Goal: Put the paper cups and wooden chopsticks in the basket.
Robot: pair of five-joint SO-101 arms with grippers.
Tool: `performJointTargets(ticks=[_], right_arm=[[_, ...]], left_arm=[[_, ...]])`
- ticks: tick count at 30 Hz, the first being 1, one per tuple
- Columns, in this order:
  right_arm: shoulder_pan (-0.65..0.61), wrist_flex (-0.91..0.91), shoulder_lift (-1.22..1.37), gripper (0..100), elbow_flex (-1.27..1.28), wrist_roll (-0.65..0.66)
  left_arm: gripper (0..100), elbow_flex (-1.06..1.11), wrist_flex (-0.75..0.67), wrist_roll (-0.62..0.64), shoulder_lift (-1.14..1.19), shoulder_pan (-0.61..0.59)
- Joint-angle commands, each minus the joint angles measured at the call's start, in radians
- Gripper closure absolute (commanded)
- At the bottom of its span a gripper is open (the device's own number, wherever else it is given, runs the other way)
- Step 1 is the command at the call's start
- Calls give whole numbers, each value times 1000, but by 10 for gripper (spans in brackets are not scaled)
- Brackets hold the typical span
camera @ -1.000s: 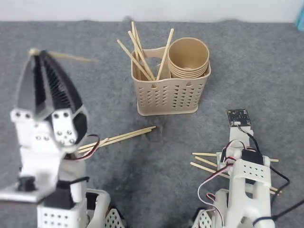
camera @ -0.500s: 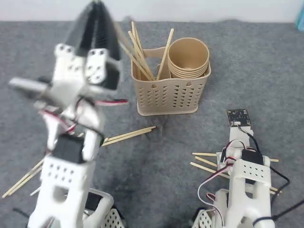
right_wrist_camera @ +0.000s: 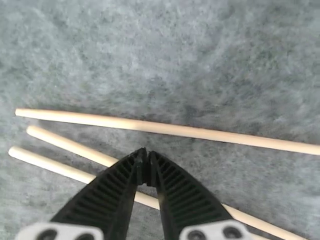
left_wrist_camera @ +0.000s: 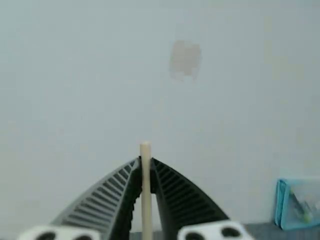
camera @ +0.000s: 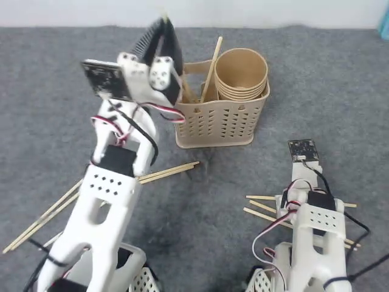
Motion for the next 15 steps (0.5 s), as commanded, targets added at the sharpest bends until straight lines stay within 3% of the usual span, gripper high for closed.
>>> performJointTargets(ticks=[1, 11, 15], right_arm=[[-10, -1, -22, 991, -9, 15], [-12, -1, -22, 991, -6, 15], [-12, -1, -22, 991, -6, 15]], left_arm=[[988, 76, -37, 23, 2, 9], [977, 188, -38, 20, 0, 6], [839, 162, -31, 23, -2, 6]])
